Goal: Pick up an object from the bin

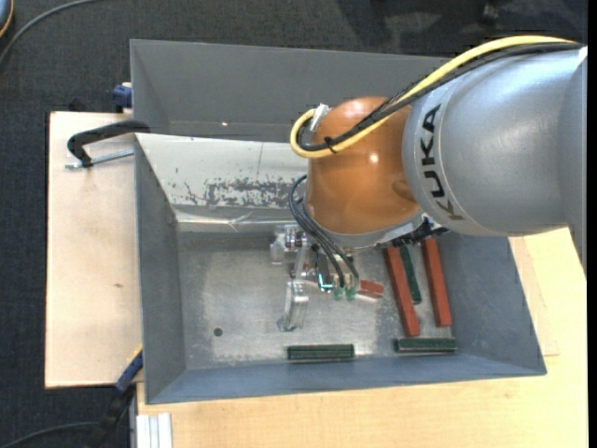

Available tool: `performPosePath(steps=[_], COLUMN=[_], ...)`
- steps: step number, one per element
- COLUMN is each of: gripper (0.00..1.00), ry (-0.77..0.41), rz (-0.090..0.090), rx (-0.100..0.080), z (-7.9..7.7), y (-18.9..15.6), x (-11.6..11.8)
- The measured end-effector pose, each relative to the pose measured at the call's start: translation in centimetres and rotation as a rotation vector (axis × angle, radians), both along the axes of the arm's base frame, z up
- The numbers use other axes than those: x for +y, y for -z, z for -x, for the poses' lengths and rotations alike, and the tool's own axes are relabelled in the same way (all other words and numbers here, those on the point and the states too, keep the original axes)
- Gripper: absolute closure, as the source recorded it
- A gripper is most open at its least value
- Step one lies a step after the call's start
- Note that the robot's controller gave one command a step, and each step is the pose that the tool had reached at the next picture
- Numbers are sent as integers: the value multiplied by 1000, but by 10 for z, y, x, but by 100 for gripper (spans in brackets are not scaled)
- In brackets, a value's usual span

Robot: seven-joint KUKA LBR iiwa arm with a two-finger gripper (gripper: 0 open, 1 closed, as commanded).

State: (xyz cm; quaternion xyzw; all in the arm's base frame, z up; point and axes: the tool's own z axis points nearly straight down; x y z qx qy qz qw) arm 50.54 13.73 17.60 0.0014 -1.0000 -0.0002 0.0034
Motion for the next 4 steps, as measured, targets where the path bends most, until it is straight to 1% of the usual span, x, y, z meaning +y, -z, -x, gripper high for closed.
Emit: performPosePath(steps=[1,2,3,4], gripper=[0,0,0,0], ry=[-42,-343,-472,-925], rz=[1,0,2,-2], rx=[1,-12,-12,-12], z=[15,2,-3,-16], y=[109,102,98,105], x=[-25,-75,-193,-272])
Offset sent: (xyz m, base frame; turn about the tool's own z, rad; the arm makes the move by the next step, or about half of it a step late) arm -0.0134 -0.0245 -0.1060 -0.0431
